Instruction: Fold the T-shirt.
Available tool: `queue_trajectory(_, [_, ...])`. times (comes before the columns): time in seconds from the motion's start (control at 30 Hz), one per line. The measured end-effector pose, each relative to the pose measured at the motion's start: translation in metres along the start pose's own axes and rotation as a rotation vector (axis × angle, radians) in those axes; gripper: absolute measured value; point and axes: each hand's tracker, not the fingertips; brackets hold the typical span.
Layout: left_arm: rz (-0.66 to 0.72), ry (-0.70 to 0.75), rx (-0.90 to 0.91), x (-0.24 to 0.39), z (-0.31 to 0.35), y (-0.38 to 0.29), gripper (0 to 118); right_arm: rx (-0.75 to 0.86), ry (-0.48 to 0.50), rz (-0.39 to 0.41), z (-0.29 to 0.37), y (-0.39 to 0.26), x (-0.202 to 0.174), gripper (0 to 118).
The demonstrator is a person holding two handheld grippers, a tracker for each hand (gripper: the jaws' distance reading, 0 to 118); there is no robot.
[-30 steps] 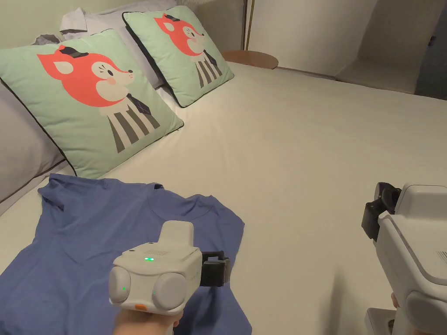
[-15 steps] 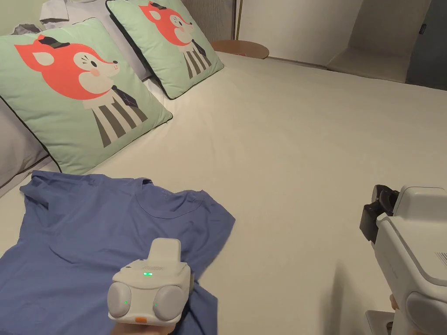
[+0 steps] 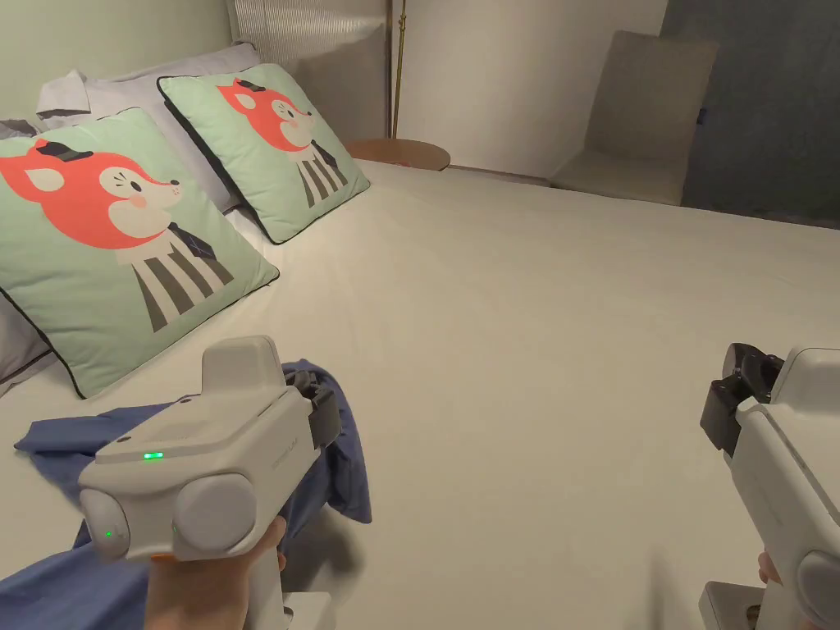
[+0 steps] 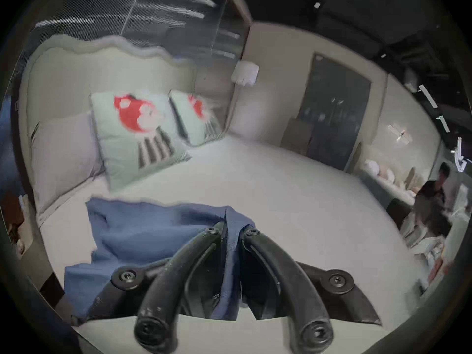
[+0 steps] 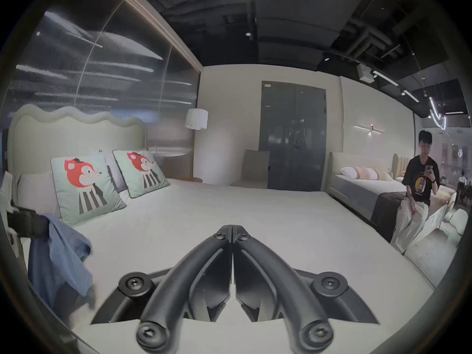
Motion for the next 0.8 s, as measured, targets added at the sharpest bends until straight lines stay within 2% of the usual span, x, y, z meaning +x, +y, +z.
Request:
queue_trajectory(0.23, [-0.039, -0.365, 0.140, 0.104, 0.028, 0.037, 3, 0.074, -0.129, -0.022, 0.052, 0.020, 0.066, 0])
queue_trajectory(0.4, [-0.095, -0.603, 0.094, 0.188, 0.029, 0.015, 3, 0.099, -0.242, -0.022, 0.090, 0.023, 0.119, 0])
queue_trajectory(0.63, [-0.209, -0.842, -0.177, 0.288, 0.017, -0.091, 3, 0.097, -0.371, -0.014, 0.137, 0.016, 0.176, 0])
queue_trajectory(0.8, [-0.298, -0.852, -0.522, 0.328, -0.004, -0.194, 3, 0.075, -0.421, -0.015, 0.158, 0.004, 0.198, 0])
